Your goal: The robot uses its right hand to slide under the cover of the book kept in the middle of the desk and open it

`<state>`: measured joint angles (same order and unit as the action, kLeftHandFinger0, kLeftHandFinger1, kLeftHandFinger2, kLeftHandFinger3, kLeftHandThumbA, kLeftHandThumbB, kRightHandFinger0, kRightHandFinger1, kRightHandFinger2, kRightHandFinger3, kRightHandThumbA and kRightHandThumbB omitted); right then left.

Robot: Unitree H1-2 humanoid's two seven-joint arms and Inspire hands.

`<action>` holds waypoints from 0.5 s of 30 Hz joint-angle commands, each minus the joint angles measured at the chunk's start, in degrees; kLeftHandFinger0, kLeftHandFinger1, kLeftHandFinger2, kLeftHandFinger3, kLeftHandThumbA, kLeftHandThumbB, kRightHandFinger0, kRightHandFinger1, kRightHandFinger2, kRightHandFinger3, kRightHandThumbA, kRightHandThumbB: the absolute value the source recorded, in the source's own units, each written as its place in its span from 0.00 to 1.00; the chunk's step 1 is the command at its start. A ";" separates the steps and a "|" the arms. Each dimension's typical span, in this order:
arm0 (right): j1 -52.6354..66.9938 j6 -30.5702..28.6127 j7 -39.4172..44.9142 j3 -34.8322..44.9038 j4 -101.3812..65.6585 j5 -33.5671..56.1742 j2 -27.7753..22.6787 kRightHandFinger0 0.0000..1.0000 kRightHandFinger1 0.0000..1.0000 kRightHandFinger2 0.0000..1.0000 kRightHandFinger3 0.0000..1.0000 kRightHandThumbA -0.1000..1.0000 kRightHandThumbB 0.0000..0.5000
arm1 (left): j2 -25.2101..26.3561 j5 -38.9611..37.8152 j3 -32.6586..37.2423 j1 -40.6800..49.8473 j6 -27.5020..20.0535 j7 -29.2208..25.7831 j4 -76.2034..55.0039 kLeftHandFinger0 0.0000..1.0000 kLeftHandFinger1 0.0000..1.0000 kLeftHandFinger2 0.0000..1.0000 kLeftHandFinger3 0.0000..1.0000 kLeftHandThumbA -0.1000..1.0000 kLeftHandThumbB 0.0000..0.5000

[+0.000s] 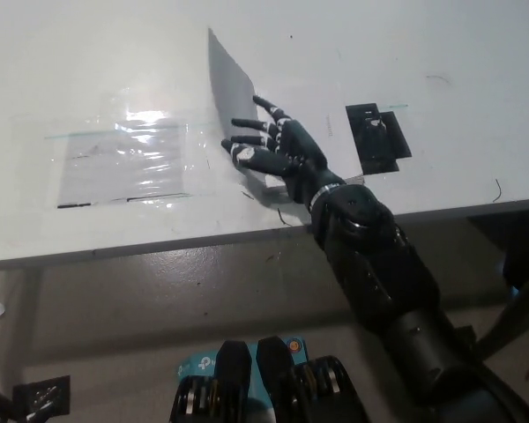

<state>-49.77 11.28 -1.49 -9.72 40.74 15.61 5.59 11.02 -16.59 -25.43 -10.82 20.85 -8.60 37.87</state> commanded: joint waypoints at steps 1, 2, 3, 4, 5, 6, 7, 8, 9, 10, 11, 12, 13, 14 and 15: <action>-2.75 -2.66 3.28 -2.14 1.43 -5.49 -0.57 0.53 0.68 0.76 0.97 0.71 0.35 | 1.22 -0.03 -0.08 0.14 1.13 -0.53 -1.70 1.00 1.00 1.00 0.98 0.61 0.00; -2.80 -2.85 3.23 -1.93 1.64 -5.50 -0.56 0.53 0.68 0.76 0.97 0.71 0.35 | 1.47 0.09 0.03 -0.16 1.27 -0.47 -1.55 1.00 1.00 1.00 0.98 0.61 0.00; -2.78 -3.41 3.62 -2.92 2.51 -6.80 -0.80 0.52 0.68 0.76 0.96 0.72 0.35 | 1.57 -0.06 0.08 -0.22 1.41 -0.09 -1.44 1.00 1.00 1.00 0.98 0.62 0.00; -2.72 -4.69 4.49 -3.65 4.02 -7.53 -0.97 0.52 0.69 0.76 0.97 0.72 0.36 | 1.70 0.25 0.53 -0.07 1.52 0.23 -1.63 1.00 1.00 1.00 0.98 0.65 0.00; -2.42 -5.34 4.60 -5.17 4.63 -9.32 -1.24 0.54 0.69 0.76 0.98 0.71 0.37 | 1.68 -0.02 0.13 -0.32 1.76 -0.12 -1.44 1.00 1.00 1.00 0.98 0.64 0.00; -2.12 -8.81 6.15 -7.87 6.36 -11.77 -1.62 0.52 0.66 0.75 1.00 0.72 0.45 | 1.72 0.28 0.33 -0.13 1.99 -0.27 -2.05 1.00 1.00 1.00 0.96 0.63 0.00; -2.22 -9.50 6.42 -8.53 6.85 -12.36 -1.71 0.52 0.67 0.76 1.00 0.75 0.50 | 1.76 0.34 0.38 -0.13 2.00 -0.27 -2.01 1.00 1.00 1.00 0.96 0.62 0.00; -2.36 -10.22 6.78 -9.83 7.33 -13.50 -1.92 0.52 0.66 0.75 1.00 0.77 0.49 | 1.83 0.57 0.51 -0.38 1.94 -0.46 -1.84 1.00 1.00 1.00 0.96 0.62 0.00; -2.40 -10.10 6.81 -10.48 7.28 -14.06 -1.90 0.52 0.66 0.75 1.00 0.77 0.50 | 1.78 0.65 0.47 -0.40 1.84 -0.71 -1.80 1.00 1.00 1.00 0.95 0.62 0.00; -2.41 -9.12 6.99 -11.47 6.46 -14.78 -1.62 0.55 0.67 0.75 1.00 0.74 0.44 | 1.89 0.64 0.62 -0.41 1.88 -0.42 -1.64 1.00 1.00 1.00 0.98 0.64 0.00; -2.36 -8.19 7.20 -11.79 5.64 -15.08 -1.44 0.58 0.69 0.77 1.00 0.73 0.42 | 2.01 0.45 0.59 -0.40 1.80 -0.06 -1.46 1.00 1.00 1.00 0.98 0.65 0.00; -2.54 -8.51 7.27 -12.18 5.82 -15.58 -1.37 0.57 0.68 0.76 0.98 0.73 0.41 | 2.06 0.84 0.80 -0.44 1.28 -0.35 -1.13 1.00 1.00 1.00 0.95 0.64 0.00; -2.53 -9.17 7.57 -12.32 5.98 -15.77 -1.23 0.56 0.68 0.76 0.98 0.73 0.42 | 2.23 0.78 0.80 -0.57 1.09 -0.23 -0.80 1.00 1.00 1.00 0.96 0.64 0.00; -2.46 -9.45 7.69 -12.23 6.03 -15.81 -1.15 0.56 0.68 0.76 0.98 0.73 0.42 | 2.36 0.70 0.81 -0.63 1.16 -0.13 -0.76 1.00 1.00 1.00 0.96 0.64 0.00; -2.66 -10.12 8.29 -12.65 6.11 -16.23 -1.11 0.53 0.66 0.75 1.00 0.72 0.39 | 2.20 0.28 0.46 -0.54 1.17 -0.13 -1.08 1.00 1.00 1.00 0.95 0.63 0.00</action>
<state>-49.86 3.89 3.39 -21.04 46.99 3.31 3.73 11.73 -16.55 -25.07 -10.97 21.98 -8.55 37.80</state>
